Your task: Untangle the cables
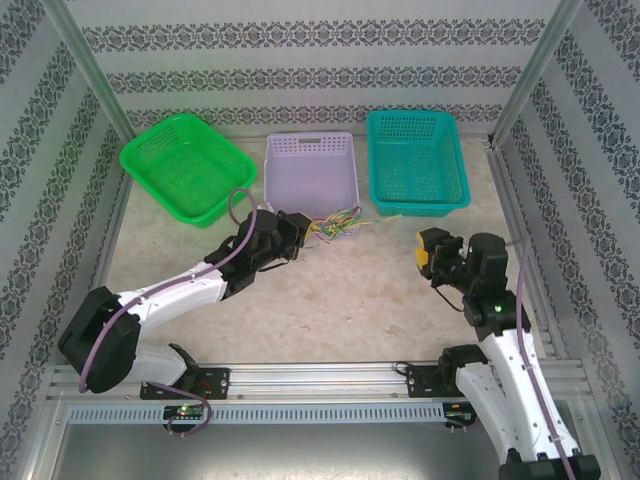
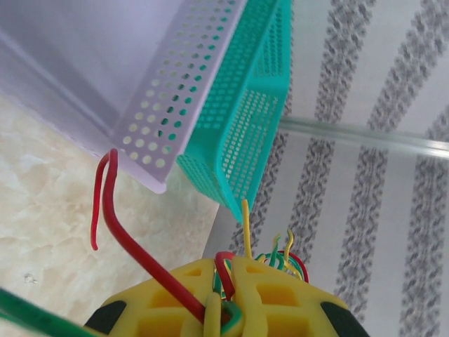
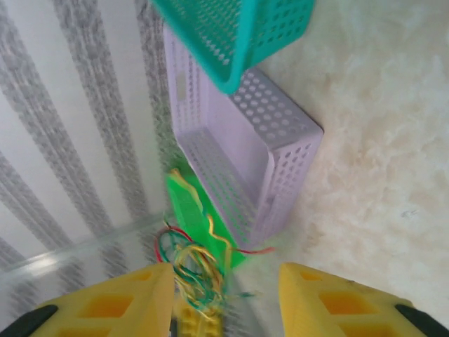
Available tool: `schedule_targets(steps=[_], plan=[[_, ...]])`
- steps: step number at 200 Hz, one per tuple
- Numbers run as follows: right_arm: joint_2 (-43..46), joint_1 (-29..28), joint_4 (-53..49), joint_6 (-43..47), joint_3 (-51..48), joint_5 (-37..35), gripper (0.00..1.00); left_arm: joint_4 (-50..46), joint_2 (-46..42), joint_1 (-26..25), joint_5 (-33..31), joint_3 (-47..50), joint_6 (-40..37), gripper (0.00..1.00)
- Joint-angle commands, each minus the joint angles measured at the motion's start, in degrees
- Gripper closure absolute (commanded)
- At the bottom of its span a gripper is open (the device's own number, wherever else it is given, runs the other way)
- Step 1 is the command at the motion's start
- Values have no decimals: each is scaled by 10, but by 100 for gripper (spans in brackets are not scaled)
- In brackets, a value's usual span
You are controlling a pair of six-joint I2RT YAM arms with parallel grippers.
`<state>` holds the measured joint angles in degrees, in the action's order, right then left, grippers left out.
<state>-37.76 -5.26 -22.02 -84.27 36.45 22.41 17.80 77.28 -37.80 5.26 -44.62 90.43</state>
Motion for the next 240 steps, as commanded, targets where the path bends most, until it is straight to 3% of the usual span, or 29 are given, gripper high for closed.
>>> schedule_targets(steps=[1, 17, 34, 60, 104, 240], plan=[[-72, -23, -97, 268, 110, 51, 57, -42, -21, 12, 64, -46, -141, 100], [-125, -30, -149, 334, 185, 57, 54, -113, -24, 12, 81, -85, -219, 100], [-162, -51, -139, 303, 224, 70, 53, -141, -26, 11, 89, -104, -273, 100], [-194, -127, -127, 219, 245, 40, 69, -149, -26, 11, 83, -106, -310, 100], [-213, -179, -71, 87, 215, 28, 78, -138, -17, 10, 84, -107, -314, 100], [-238, -185, -29, 1, 178, 22, 81, -134, -8, -6, 82, -114, -317, 100]])
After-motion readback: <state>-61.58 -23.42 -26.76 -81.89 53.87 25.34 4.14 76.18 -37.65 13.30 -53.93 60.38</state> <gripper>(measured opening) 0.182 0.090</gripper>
